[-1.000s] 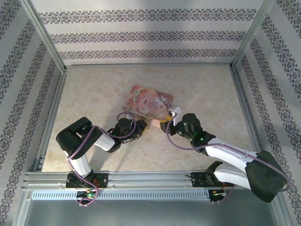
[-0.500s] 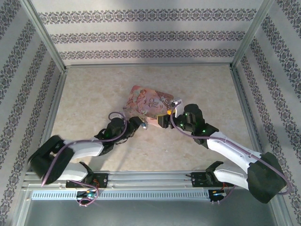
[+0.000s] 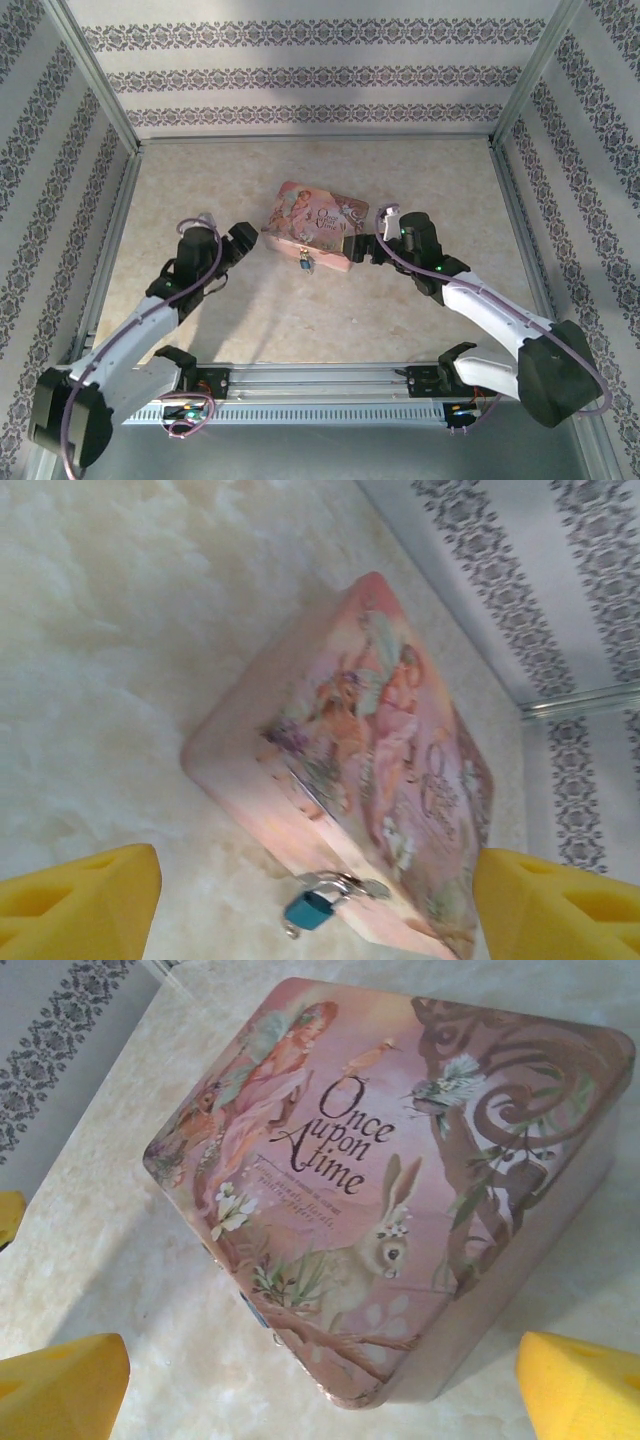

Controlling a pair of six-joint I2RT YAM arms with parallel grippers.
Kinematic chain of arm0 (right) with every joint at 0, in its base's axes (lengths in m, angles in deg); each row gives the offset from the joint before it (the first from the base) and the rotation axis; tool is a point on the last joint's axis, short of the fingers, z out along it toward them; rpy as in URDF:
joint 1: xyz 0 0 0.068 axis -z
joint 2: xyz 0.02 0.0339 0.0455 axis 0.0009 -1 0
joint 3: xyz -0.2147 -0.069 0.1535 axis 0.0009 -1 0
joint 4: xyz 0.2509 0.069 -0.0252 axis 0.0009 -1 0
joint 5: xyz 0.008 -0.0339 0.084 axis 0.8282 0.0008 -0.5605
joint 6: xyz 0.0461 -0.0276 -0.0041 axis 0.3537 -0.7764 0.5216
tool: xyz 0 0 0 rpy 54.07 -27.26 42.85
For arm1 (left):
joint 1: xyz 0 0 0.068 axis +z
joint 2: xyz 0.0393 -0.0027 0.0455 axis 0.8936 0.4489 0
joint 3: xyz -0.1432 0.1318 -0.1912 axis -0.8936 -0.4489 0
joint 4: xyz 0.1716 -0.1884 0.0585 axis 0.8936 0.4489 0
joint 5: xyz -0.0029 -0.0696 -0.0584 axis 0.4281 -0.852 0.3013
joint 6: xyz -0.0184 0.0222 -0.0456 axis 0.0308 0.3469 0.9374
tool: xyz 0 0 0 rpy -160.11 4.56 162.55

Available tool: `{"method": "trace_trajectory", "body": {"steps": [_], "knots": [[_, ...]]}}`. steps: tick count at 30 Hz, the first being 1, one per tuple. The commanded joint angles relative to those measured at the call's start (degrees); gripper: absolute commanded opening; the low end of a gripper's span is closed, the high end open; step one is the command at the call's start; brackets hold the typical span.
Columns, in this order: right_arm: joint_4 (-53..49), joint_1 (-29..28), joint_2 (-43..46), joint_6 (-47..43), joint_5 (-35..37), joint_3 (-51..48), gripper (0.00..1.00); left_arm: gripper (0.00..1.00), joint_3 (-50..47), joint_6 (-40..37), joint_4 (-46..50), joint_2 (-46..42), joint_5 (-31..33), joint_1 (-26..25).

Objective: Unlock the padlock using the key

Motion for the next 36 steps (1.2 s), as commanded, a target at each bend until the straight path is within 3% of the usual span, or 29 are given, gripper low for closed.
{"method": "trace_trajectory", "body": {"steps": [1, 7, 13, 23, 36], "knots": [[-0.3, 1.5, -3.6, 4.3, -3.9, 1.7, 0.98, 0.82, 5.7, -10.1, 2.8, 6.7, -13.7, 5.2], [1.2, 2.2, -11.4, 5.0, -6.8, 4.6, 0.98, 0.79, 16.5, -17.1, -2.6, 24.7, -31.0, 11.6], [2.6, 2.4, -17.3, 5.3, -10.0, 8.5, 0.98, 0.70, 27.8, -21.1, -0.8, 37.6, -38.3, 10.8], [1.1, 2.8, -23.6, 4.3, -12.8, 14.5, 0.95, 0.63, 32.1, -26.9, 9.2, 44.0, -33.1, 8.3], [-1.8, 3.0, -33.4, -1.6, -14.3, 25.8, 0.92, 0.60, 18.3, -19.6, 3.7, 31.6, -28.8, 4.9]]}}
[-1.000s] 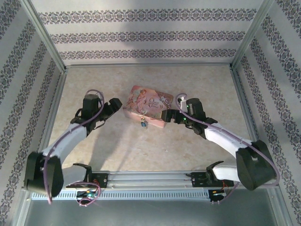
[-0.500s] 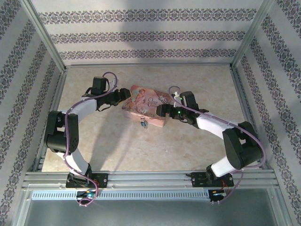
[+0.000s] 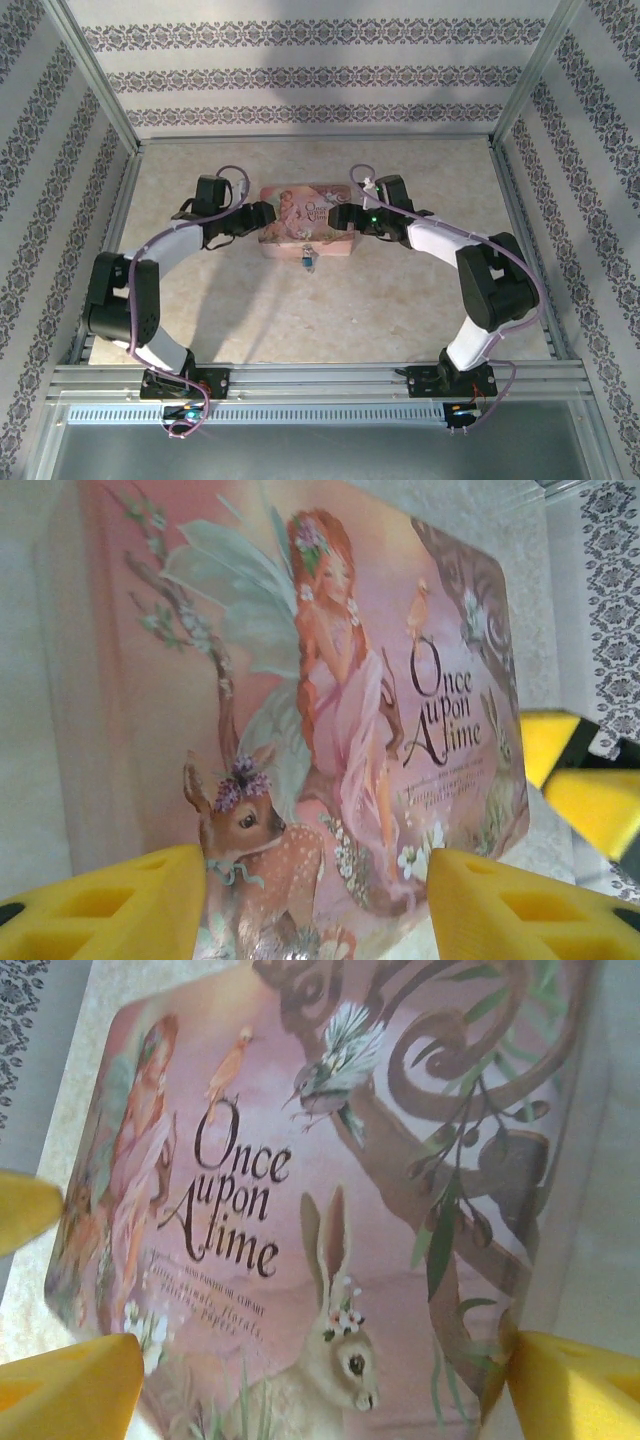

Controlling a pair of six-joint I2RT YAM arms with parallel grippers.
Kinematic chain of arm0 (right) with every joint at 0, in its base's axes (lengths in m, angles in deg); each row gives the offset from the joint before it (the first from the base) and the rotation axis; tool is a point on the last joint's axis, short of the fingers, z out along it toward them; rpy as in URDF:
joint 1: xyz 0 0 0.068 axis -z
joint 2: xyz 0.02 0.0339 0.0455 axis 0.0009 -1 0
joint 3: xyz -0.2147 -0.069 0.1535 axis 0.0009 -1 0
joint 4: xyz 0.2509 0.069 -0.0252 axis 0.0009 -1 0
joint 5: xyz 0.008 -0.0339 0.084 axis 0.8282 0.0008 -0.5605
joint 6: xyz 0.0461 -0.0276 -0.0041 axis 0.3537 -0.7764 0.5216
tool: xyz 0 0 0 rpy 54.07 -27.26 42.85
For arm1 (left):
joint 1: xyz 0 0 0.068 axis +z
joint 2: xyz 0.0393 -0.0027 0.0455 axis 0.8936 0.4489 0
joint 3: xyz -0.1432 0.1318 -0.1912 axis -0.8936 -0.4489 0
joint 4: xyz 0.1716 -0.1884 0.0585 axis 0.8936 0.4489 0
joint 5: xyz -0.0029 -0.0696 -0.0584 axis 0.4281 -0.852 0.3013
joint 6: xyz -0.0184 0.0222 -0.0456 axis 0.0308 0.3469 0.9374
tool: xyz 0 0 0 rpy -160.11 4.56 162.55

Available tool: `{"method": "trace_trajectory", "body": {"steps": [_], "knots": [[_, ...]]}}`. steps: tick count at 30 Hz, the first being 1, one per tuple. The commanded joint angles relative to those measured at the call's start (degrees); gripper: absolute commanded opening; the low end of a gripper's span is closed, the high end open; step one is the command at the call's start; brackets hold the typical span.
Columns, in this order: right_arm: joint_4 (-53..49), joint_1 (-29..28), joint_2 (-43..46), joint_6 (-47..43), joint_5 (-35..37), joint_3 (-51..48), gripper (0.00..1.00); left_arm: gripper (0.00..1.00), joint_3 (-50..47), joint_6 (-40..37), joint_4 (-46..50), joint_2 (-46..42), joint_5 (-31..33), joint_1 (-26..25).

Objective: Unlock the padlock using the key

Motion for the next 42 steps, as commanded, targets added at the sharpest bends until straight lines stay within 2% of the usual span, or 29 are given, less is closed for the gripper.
{"method": "trace_trajectory", "body": {"steps": [1, 4, 8, 14, 18, 21, 26, 31, 36, 42], "knots": [[0.0, -0.6, -1.6, -3.3, -3.8, 3.2, 0.92, 0.59, -4.9, 4.3, -0.5, -3.3, -0.2, -2.8], [-1.9, 0.3, -0.8, -6.1, -1.1, 4.1, 0.93, 0.60, -7.6, 6.2, -2.3, -6.4, 0.5, -3.1], [-2.9, 3.0, 5.3, -10.1, 2.6, 0.8, 0.94, 0.63, -8.2, 5.4, 0.5, -11.2, 4.0, -3.1], [-3.3, 4.9, 18.7, -14.9, -1.1, -9.8, 0.90, 0.70, -10.4, 6.1, 1.9, -17.9, 9.7, -2.6], [3.0, 2.6, 24.2, -11.0, -6.7, -19.1, 0.82, 0.74, -13.1, 7.5, 1.1, -20.2, 12.1, -2.0], [9.2, -2.0, 25.3, -8.4, -5.3, -24.2, 0.82, 0.77, -15.9, 9.2, -2.1, -20.5, 11.9, -1.2], [23.7, -6.6, 20.6, -2.0, -3.1, -29.5, 0.73, 0.78, -18.3, 11.9, -8.1, -17.3, 9.0, 0.7], [32.0, -11.0, 13.2, 0.1, 0.7, -29.8, 0.69, 0.78, -18.1, 13.1, -12.1, -12.9, 7.2, 1.1], [43.2, -13.3, 4.0, 4.1, 2.3, -29.9, 0.61, 0.77, -18.0, 15.2, -17.3, -8.0, 4.1, 1.1], [50.9, -14.4, -3.4, 6.3, 4.7, -29.9, 0.57, 0.76, -17.5, 16.4, -20.3, -3.9, 2.2, 1.1]]}}
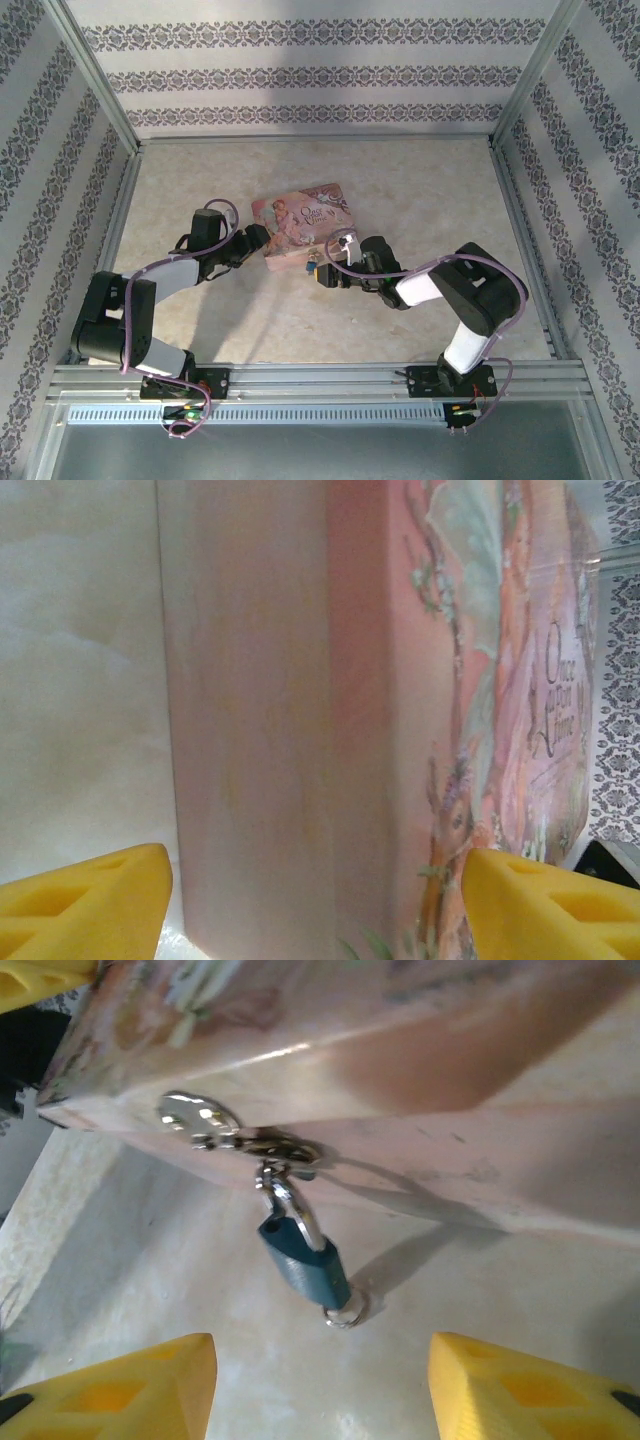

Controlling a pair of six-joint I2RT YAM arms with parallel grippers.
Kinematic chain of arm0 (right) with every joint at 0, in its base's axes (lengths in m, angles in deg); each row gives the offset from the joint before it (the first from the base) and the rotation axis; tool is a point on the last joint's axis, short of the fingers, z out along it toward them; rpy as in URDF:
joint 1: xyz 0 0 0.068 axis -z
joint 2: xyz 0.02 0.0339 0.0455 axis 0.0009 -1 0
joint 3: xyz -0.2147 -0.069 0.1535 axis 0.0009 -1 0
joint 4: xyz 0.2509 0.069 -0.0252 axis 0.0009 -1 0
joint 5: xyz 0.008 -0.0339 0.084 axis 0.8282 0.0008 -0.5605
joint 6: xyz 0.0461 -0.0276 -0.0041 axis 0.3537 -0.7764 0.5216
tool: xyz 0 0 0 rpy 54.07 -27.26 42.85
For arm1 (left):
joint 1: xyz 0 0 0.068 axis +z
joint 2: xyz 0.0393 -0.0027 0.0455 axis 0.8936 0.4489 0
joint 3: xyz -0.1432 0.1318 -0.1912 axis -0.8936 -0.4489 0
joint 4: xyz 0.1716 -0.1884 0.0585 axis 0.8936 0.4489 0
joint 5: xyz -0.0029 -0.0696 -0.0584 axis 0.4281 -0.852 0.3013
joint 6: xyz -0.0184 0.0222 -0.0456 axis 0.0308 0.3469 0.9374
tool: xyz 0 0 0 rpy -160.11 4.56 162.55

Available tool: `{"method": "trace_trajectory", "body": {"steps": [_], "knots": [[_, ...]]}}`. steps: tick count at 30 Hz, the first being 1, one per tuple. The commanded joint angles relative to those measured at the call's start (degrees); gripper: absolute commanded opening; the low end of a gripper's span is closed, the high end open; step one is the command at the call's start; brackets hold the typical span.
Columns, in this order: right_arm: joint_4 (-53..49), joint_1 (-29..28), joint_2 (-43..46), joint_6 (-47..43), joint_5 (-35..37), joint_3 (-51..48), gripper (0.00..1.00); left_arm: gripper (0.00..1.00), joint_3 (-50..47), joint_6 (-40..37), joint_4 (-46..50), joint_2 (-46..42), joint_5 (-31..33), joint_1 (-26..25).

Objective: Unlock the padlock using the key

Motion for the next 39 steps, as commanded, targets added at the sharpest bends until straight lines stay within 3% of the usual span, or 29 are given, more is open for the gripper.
{"method": "trace_trajectory", "body": {"steps": [1, 24, 39], "knots": [[9.8, -0.7, -3.2, 2.5, 1.9, -0.3, 0.56, 0.76, 0.6, 1.6, -4.8, 1.4, -2.2, 0.6], [12.8, -2.5, -8.7, 4.0, 0.3, 2.3, 0.34, 0.72, 0.3, 1.3, -4.1, 1.7, -1.5, 0.6], [14.1, -3.7, -10.0, 4.8, 1.4, 3.1, 0.35, 0.70, -0.6, 1.8, -4.9, 1.8, -1.5, 0.6]]}}
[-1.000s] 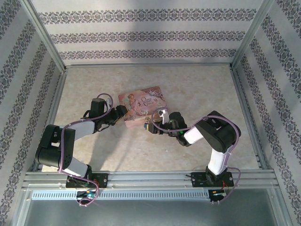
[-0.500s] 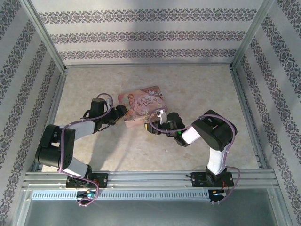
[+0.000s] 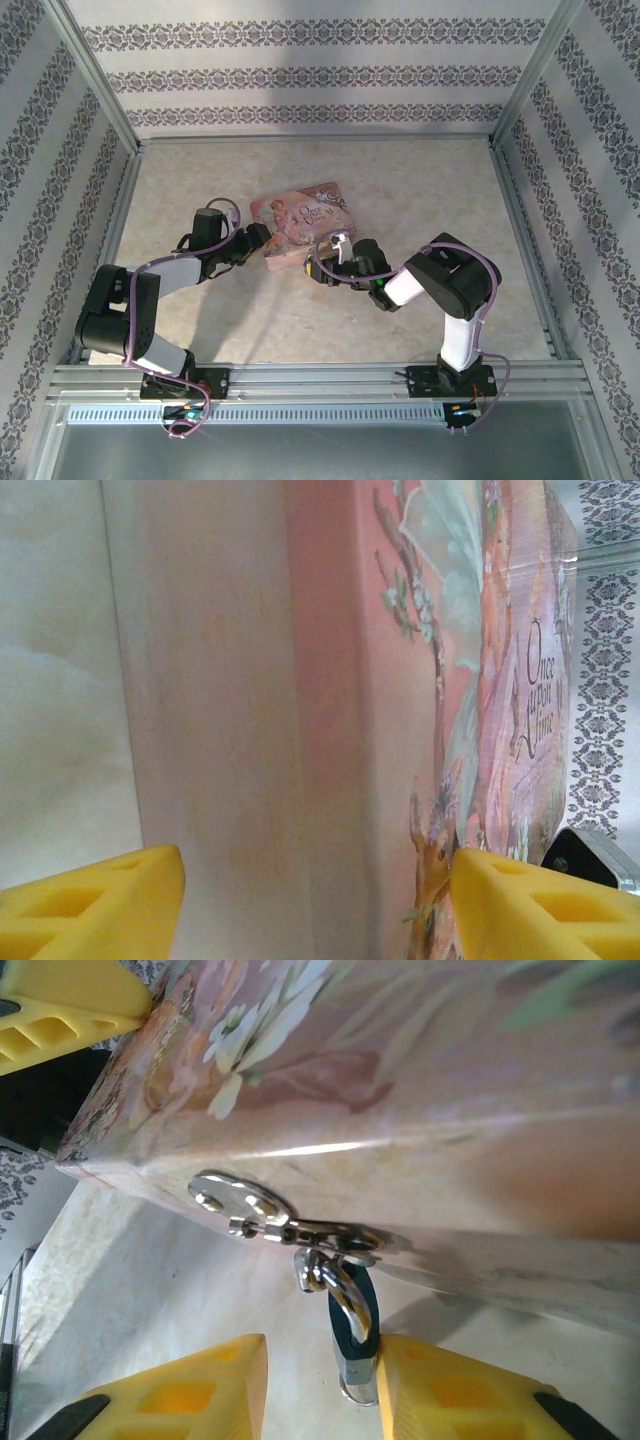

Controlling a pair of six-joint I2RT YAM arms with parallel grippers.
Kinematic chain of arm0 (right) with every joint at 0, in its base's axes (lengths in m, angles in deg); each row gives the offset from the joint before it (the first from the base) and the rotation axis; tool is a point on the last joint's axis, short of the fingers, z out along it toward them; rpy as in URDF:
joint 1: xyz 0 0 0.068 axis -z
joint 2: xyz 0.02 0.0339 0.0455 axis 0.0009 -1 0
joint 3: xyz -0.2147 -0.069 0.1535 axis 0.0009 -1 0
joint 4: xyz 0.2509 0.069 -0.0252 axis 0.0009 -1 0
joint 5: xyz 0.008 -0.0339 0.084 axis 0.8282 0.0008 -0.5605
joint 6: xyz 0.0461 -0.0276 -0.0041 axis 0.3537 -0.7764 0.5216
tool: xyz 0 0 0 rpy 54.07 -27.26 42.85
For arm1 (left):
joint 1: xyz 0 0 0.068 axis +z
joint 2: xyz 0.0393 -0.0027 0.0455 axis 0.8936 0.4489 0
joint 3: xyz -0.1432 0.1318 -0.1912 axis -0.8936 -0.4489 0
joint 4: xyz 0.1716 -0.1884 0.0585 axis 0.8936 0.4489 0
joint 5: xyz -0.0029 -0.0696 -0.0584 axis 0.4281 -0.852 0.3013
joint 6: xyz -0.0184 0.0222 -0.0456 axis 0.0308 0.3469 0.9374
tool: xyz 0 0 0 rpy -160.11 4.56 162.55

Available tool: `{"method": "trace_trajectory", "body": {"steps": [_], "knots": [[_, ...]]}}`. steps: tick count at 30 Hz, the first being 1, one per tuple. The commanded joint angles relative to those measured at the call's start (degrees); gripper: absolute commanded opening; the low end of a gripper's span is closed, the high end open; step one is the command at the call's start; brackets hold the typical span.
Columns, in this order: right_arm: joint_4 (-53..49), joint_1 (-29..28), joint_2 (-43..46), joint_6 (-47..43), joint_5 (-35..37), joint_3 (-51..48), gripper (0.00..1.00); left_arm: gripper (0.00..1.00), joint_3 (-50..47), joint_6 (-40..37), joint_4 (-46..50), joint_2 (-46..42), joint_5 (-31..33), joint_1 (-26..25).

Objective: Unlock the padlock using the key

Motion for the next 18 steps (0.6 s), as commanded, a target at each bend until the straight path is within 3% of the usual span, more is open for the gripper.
{"method": "trace_trajectory", "body": {"steps": [1, 18], "knots": [[0.8, -0.9, -1.9, 1.2, 0.7, 1.1, 0.35, 0.70, -0.6, 0.7, -1.3, 0.0, 0.2, 0.6], [3.1, -1.2, -1.1, 6.5, 6.0, 0.0, 0.20, 0.70, -2.2, 1.0, -1.6, -1.5, 0.9, 0.6]]}}
